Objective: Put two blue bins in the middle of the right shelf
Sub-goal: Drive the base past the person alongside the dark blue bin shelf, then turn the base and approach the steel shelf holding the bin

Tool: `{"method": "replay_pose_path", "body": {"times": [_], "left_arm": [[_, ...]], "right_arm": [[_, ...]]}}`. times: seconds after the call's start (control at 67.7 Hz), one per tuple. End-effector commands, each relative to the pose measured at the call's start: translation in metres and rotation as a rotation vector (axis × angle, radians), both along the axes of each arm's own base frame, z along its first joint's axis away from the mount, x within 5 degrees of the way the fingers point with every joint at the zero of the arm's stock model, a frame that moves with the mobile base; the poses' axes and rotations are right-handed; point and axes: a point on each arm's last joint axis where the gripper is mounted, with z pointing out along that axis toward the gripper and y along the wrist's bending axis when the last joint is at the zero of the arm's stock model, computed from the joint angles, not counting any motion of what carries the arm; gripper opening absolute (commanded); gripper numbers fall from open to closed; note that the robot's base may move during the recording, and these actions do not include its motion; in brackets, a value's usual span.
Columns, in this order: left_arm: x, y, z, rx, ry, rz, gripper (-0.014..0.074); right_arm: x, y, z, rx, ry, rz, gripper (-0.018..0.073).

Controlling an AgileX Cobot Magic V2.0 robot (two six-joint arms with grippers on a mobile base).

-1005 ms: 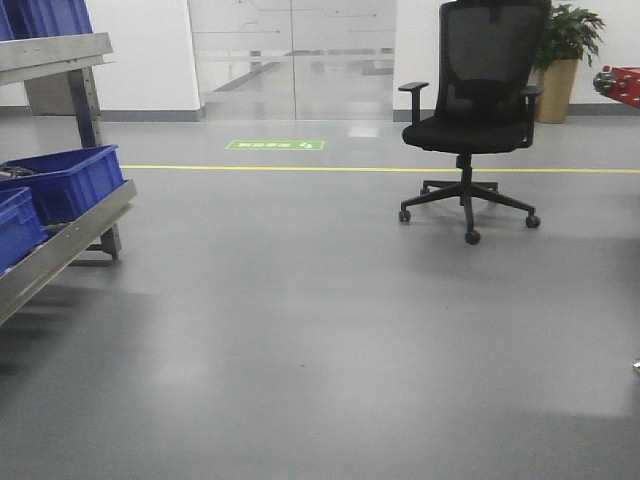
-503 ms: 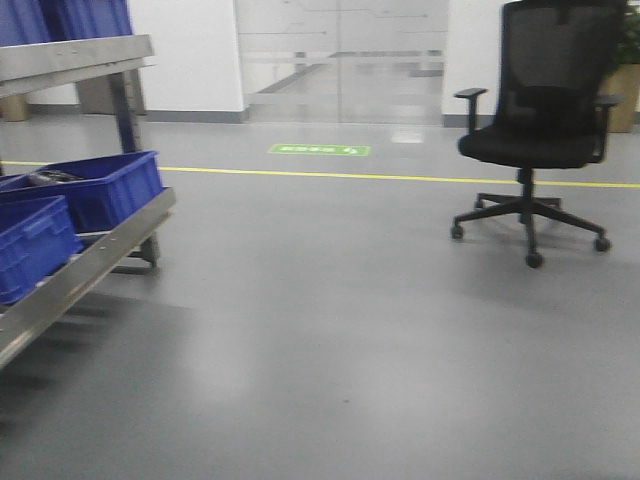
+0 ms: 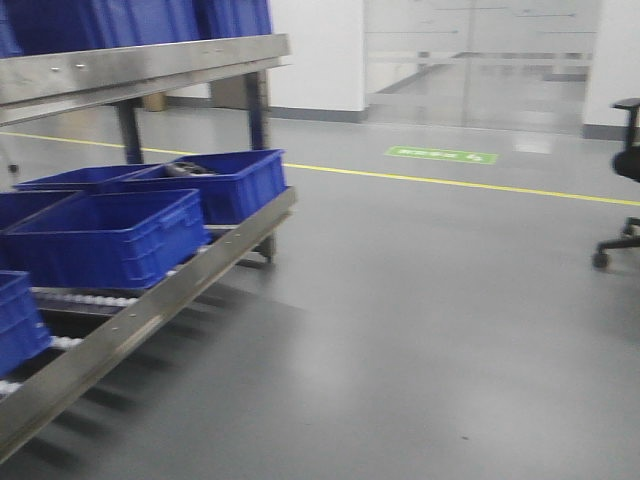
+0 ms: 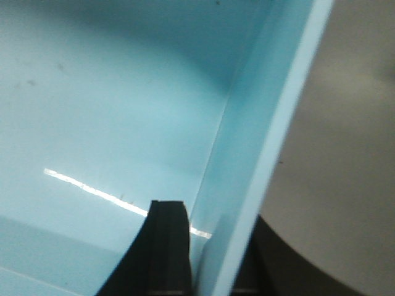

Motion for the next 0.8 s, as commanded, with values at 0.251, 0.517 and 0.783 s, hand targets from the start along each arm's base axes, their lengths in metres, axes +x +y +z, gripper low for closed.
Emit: {"method": "replay_pose_path", "body": {"times": [0.251,0.517,0.783], "left_arm": [[-0.008,-0.0053,0.0166,-0.073,-0.083,-0.053,-0.0111],[-0.008,-0.0053,0.0166,-0.073,-0.083,-0.053,-0.0111],[-0.008,-0.0053,0.0166,-0.073,-0.083,-0.053,-0.0111]], "right_arm": [[-0.0022,0.0047,0.0159,0.07,-0.109,0.032,-0.0154],[-0.0022,0.0047,0.0159,0.07,-0.109,0.032,-0.0154],[-0.0022,0.0047,0.0159,0.07,-0.109,0.032,-0.0154]]}}
